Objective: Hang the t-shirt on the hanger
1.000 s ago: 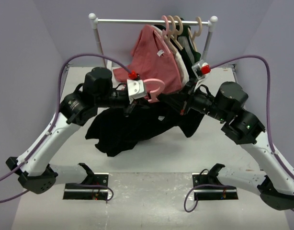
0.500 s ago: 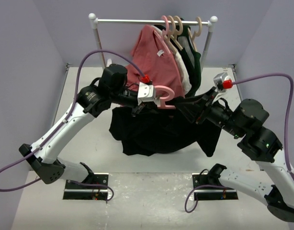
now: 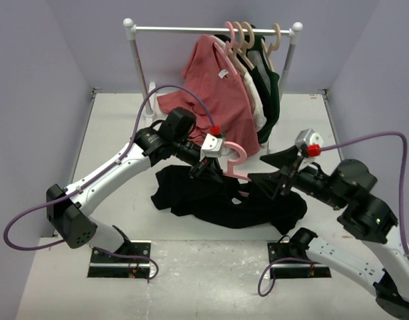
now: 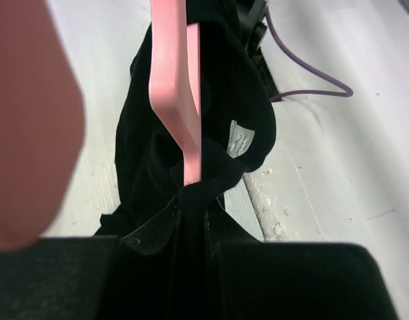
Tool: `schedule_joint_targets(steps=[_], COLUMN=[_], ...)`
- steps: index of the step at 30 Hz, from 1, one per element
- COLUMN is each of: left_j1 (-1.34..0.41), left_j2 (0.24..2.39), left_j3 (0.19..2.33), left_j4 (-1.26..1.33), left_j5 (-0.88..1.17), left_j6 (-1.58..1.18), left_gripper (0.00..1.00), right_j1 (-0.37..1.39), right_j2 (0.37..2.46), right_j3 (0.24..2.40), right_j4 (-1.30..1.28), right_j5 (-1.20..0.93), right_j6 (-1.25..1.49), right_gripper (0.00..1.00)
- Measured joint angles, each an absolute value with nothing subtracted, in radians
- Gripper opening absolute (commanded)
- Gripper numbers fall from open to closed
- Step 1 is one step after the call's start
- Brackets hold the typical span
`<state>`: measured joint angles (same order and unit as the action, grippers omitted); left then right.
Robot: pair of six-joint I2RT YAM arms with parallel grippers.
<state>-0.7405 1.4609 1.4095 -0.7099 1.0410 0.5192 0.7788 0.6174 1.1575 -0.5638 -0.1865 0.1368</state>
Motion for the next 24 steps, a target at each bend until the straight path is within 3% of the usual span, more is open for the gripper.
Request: schedule_joint_targets(steps=[6,8,10,11,13,15,24], left_j1=[-0.766,-0.775,-0.779,-0.78,-0.781,-0.781,-0.694], left_j2=[1.463,1.471,1.475,1.476,1.477,1.477,1.3], left_j3=[1.379,1.375,1.374,1.373,1.371,1.367,1.265], left_j4=[-0.675,-0.674,-0.672,-0.672,-0.668,-0.632,-0.386], left_j5=[1.087,1.089,1.09,1.09,1.083,1.056,0.604], left_j6=[0.519,0.519,0.519,0.519,0.514,0.481,0.152], left_gripper=[0.0,0.0,0.0,0.03,0.13,0.99,1.0], right_j1=[0.779,0.779,0.779,0.779,0.779,0.784,0.757], right_j2=[0.802,0.845,0.865,0.871,0.874,0.865,0.676], right_j3=[1.158,1.157,1.157,1.157,1.157,1.155,1.08], right_j4=[-0.511,-0.492,-0.469,-0.458,-0.439,-0.427,-0.399], right_j5=[-0.23,-0.256,-0.271,-0.278,-0.286,-0.286,-0.121], right_j6=[0.138,0.139,0.141,0.14,0.141,0.137,0.137], right_gripper=[0.59,0.41,0.1,0.0,0.0,0.0,0.0])
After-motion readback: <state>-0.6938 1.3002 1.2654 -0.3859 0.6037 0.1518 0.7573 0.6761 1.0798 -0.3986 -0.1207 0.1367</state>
